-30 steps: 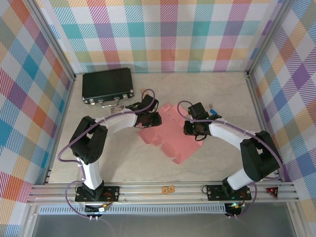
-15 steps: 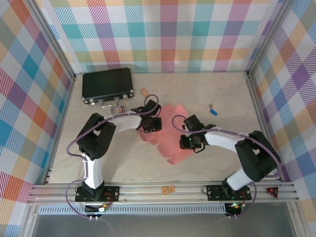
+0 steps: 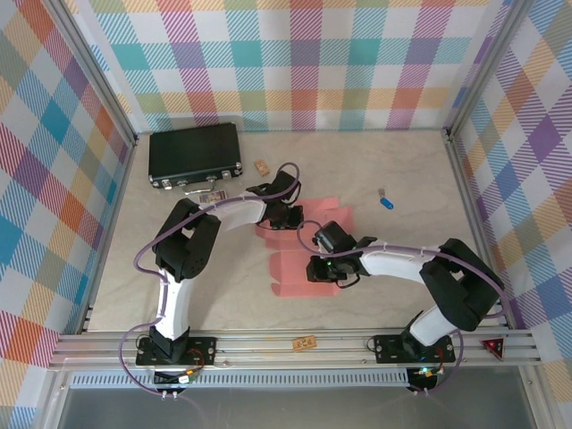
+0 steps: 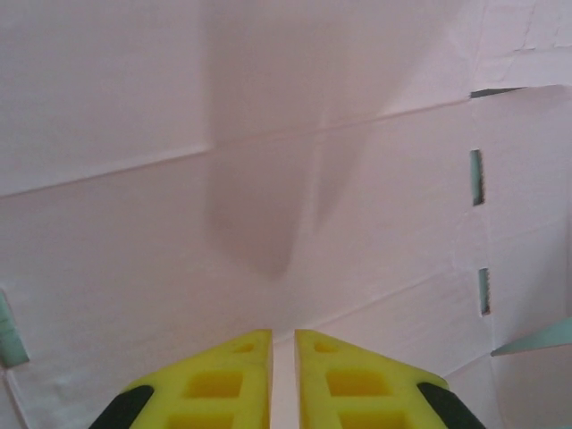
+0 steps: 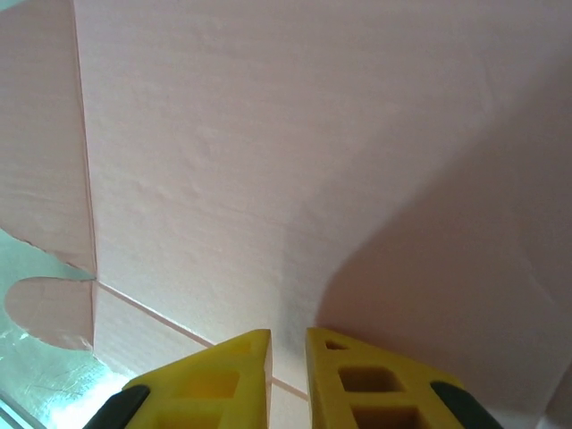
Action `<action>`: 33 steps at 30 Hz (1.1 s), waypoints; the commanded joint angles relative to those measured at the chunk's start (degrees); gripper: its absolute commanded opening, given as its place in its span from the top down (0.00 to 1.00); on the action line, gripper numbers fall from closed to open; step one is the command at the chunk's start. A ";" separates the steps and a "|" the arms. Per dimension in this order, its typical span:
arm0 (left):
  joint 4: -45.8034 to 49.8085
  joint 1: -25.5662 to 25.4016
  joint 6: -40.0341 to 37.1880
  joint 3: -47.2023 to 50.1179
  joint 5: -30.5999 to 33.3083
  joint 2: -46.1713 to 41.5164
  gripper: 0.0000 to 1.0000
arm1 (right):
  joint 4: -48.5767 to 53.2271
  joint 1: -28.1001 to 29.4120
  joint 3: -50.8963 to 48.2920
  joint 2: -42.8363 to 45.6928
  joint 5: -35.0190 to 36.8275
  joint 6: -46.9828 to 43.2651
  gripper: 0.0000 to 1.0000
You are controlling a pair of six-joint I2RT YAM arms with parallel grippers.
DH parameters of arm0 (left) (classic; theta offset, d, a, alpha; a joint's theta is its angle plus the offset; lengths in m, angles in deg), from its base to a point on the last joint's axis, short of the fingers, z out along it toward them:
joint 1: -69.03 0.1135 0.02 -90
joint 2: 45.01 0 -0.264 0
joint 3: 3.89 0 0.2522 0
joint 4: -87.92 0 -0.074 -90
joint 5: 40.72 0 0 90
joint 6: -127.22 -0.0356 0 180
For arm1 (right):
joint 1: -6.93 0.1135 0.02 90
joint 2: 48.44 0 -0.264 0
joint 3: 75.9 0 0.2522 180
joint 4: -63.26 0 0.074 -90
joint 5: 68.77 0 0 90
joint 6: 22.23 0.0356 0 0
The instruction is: Fold the paper box
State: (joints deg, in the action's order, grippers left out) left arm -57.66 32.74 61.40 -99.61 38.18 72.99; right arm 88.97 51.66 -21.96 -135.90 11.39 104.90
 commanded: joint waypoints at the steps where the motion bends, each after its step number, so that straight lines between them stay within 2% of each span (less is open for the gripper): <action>1: 2.79 -0.09 -1.55 -1.64 -1.07 -3.75 0.82 | 3.50 -0.22 3.11 3.83 3.41 0.22 0.81; 7: 2.38 1.93 0.75 -1.35 3.34 -10.14 0.71 | 4.95 -3.66 7.25 4.47 4.37 -3.50 0.80; 12: 4.23 5.00 2.14 -1.12 10.99 -11.50 0.60 | 3.72 -6.28 12.30 -1.94 3.43 -5.37 0.81; 16: 5.83 7.58 2.12 -2.38 12.77 -9.49 0.53 | 2.19 -6.91 15.62 -7.93 1.81 -5.86 0.81; 23: 10.36 9.12 -1.63 -8.22 12.90 -4.27 0.48 | 2.38 -6.98 16.94 -15.77 0.24 -3.99 0.83; 33: 12.92 9.49 -2.57 -12.33 12.32 1.36 0.50 | -0.26 -6.86 12.75 -17.01 -0.97 -1.02 0.83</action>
State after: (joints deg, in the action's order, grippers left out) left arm -47.76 42.03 59.85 -109.81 50.27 72.94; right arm 86.93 44.47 -6.99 -151.00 10.90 102.43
